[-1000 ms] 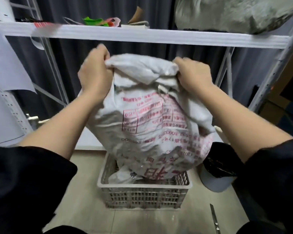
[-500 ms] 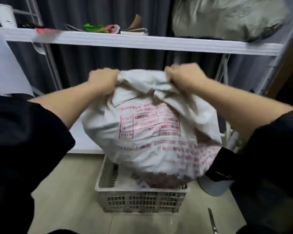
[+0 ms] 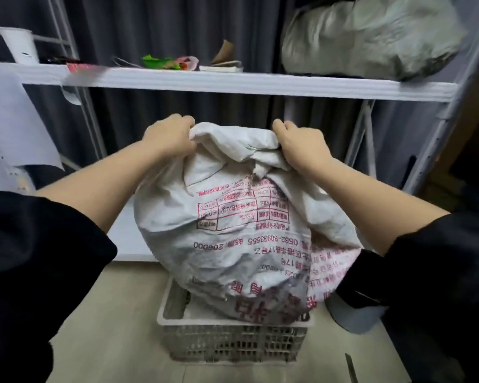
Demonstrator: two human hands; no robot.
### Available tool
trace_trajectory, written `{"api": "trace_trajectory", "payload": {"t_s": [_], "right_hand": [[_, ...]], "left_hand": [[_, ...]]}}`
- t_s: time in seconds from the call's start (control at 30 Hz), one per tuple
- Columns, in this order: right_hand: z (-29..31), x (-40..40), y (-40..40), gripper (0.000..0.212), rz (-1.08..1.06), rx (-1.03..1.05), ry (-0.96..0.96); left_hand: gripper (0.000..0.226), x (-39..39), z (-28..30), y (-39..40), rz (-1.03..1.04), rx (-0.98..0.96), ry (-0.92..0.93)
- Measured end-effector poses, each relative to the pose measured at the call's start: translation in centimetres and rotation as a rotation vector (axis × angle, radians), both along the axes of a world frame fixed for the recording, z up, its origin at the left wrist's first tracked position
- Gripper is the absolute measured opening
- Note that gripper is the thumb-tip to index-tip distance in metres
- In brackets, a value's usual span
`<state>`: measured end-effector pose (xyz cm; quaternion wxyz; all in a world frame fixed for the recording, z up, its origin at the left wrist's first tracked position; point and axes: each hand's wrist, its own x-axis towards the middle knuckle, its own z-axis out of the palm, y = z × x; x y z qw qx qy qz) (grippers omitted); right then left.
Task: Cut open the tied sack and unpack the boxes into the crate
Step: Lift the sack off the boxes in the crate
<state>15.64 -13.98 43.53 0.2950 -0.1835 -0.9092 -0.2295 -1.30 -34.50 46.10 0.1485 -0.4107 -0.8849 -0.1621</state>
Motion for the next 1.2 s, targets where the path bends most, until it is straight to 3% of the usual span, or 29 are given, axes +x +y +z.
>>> {"api": "trace_trajectory", "payload": {"t_s": [0.03,0.1,0.17,0.23,0.33,0.37,0.43,0.47,0.53,0.6,0.7,0.8,0.87,0.97,1.03,1.1,1.2], "right_hand": [[-0.3,0.0,0.0,0.025,-0.008,-0.001,-0.008],[-0.4,0.4,-0.2,0.025,-0.016,-0.016,0.020],[-0.6,0.9,-0.2,0.022,0.009,-0.019,0.051],[-1.1,1.2,-0.4,0.018,0.065,-0.011,0.064],[-2.3,1.7,-0.2,0.016,0.199,0.057,0.079],[-2.8,1.9,-0.1,0.016,0.253,0.095,0.100],[-3.5,2.3,0.0,0.014,0.319,0.168,0.140],[-3.7,2.6,-0.2,0.013,0.339,0.195,0.155],[-4.2,3.1,-0.5,0.010,0.401,0.227,0.157],[-4.2,3.7,-1.0,0.022,0.486,0.217,0.023],[-3.7,4.8,-2.5,0.046,0.525,0.039,-0.252],[-3.3,4.8,-2.8,0.056,0.373,-0.399,-0.160],[-2.9,4.1,-1.4,0.086,0.221,-0.664,-0.102],[-1.8,3.6,0.6,0.120,-0.046,-0.794,-0.305],[-2.0,3.0,0.4,0.112,-0.165,-0.769,-0.428],[-2.7,2.1,-0.4,0.085,-0.145,-0.583,-0.447],[-0.9,0.9,-1.2,0.057,-0.013,-0.393,-0.191]], "left_hand": [[0.030,-0.1,0.4,-0.5,-0.106,-0.025,-0.158],[0.045,0.3,1.5,-1.9,-0.236,0.142,-0.558],[0.041,-0.5,1.2,-2.8,-0.303,0.315,-0.749],[0.027,-1.1,0.1,-2.9,-0.287,0.237,-0.725],[0.129,-1.5,-2.2,-2.4,-0.159,-0.228,-0.532],[0.137,-1.0,-3.0,-2.0,-0.110,-0.339,-0.392],[0.116,0.4,-5.0,-1.1,-0.015,-0.452,-0.033],[0.102,0.9,-5.8,-0.7,-0.015,-0.450,0.035],[0.063,1.5,-6.9,0.1,-0.030,-0.346,-0.073],[0.034,1.7,-8.0,0.5,-0.012,-0.207,-0.074],[0.025,2.0,-9.0,0.6,0.043,-0.011,0.074],[0.016,1.7,-9.1,0.5,0.032,0.130,0.203],[0.017,1.5,-8.7,0.2,-0.024,0.133,0.343],[0.014,1.9,-7.3,0.0,-0.133,0.140,0.478],[0.013,2.0,-5.9,0.1,-0.176,0.191,0.531],[0.015,2.1,-4.4,0.3,-0.210,0.173,0.575],[0.025,1.5,-1.5,0.2,-0.100,0.076,0.517]]}}
